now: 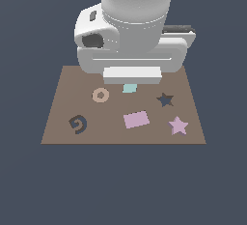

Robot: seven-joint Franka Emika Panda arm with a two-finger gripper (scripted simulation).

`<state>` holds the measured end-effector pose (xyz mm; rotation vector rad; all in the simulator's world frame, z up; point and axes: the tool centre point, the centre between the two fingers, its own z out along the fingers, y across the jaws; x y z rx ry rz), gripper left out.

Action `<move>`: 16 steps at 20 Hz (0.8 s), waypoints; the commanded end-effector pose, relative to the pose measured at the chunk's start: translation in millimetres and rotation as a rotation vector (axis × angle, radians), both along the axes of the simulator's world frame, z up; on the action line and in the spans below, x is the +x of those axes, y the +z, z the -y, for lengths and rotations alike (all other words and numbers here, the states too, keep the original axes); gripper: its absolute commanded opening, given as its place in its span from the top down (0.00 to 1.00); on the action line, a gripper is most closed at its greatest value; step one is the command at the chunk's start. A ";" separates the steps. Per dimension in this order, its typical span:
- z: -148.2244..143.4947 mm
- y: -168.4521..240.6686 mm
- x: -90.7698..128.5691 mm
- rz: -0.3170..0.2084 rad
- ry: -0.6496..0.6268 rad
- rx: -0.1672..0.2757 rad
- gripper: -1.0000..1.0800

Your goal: Insert a designated object into the corresponding slot on a board.

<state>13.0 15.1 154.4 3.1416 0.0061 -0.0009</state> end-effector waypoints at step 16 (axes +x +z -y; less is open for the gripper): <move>-104.5 -74.4 63.4 0.000 0.176 0.001 0.04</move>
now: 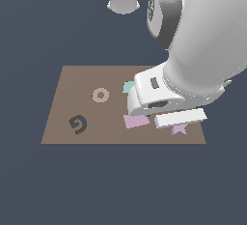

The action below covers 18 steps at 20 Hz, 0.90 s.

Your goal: Insert a designated object into the corresponding slot on a board.

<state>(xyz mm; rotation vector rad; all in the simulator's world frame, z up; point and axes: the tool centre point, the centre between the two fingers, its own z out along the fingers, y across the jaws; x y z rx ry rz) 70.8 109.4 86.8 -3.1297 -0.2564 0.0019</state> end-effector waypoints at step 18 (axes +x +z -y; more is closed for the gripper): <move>-58.8 -37.5 29.3 0.001 0.095 -0.001 0.04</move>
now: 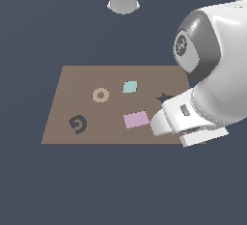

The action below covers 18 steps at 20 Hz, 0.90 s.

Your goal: Insert a designated object into the corresponding slot on a board.

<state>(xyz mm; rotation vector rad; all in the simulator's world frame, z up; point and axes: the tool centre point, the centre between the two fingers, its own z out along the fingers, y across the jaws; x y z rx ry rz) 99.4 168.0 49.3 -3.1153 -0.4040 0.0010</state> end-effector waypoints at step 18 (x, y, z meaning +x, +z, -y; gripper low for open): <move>0.5 -19.5 0.2 0.000 -0.001 0.000 1.00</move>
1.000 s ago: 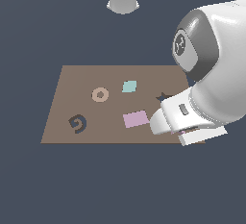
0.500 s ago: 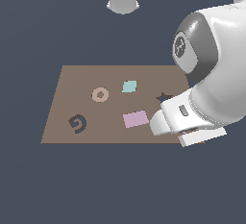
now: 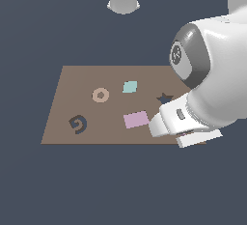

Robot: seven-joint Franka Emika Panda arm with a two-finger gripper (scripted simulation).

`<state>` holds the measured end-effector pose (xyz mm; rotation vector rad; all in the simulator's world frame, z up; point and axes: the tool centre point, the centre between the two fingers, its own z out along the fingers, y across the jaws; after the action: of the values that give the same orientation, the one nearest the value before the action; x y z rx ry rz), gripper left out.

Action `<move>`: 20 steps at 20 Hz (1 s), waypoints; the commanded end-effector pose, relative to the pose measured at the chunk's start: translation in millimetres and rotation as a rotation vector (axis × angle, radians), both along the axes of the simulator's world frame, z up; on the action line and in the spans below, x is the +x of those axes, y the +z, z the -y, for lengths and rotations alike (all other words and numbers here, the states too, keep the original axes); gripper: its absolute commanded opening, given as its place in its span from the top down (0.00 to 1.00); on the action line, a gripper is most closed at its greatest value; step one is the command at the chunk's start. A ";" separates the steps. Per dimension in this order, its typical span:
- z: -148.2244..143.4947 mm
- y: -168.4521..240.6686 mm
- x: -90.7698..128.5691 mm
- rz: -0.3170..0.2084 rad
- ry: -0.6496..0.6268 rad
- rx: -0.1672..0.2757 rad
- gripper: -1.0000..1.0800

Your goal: Insert a designated object into the corresponding slot on a board.

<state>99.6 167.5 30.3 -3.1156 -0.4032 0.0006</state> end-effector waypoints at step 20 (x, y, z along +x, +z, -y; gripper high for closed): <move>-4.6 0.5 -2.5 0.001 0.112 0.000 1.00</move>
<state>97.6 170.9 30.5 -3.0952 -0.5396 -0.0001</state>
